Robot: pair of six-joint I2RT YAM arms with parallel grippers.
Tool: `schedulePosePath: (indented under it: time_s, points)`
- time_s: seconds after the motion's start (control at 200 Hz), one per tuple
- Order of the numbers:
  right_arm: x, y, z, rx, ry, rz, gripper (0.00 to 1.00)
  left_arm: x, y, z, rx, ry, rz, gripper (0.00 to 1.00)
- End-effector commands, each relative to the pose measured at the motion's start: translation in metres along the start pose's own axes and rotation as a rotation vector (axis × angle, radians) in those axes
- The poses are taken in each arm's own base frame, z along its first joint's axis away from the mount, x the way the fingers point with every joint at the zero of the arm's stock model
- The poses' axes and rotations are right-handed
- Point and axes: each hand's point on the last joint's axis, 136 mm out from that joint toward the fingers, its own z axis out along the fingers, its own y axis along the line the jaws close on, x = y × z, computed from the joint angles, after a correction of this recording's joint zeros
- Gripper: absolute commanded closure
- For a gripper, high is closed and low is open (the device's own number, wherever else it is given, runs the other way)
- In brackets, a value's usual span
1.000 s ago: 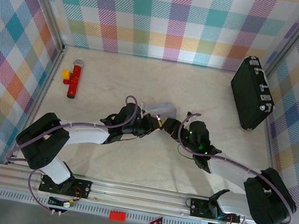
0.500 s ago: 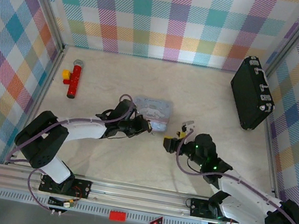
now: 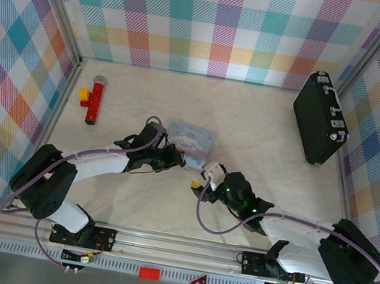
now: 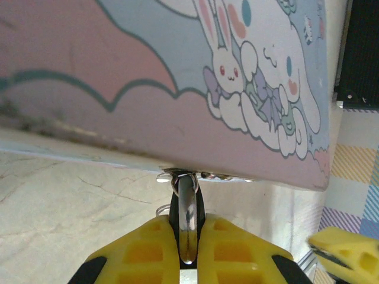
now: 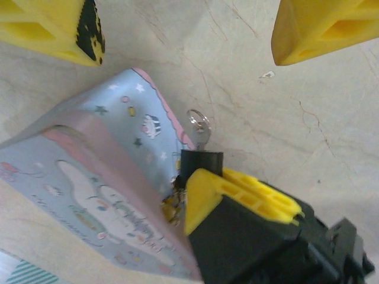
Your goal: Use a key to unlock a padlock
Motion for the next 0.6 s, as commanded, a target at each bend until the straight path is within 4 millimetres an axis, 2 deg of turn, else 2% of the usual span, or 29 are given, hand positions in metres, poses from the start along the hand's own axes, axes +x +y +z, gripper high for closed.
schedulePosePath:
  time_s: [0.0, 0.05, 0.34, 0.595]
  points:
    - [-0.030, -0.004, 0.010, 0.074, -0.095, -0.052, 0.28, -0.001, -0.008, -0.011, 0.037, 0.005, 0.025, 1.00]
    - [-0.035, -0.004, 0.013, 0.088, -0.119, -0.041, 0.31, -0.001, -0.009, -0.012, 0.041, 0.007, 0.018, 1.00]
    - [-0.021, 0.006, 0.038, 0.128, -0.093, -0.088, 0.42, 0.001, -0.012, -0.013, 0.064, 0.012, -0.005, 1.00]
    - [-0.020, 0.004, 0.049, 0.163, -0.107, -0.091, 0.44, 0.003, -0.010, -0.013, 0.069, 0.020, -0.018, 1.00]
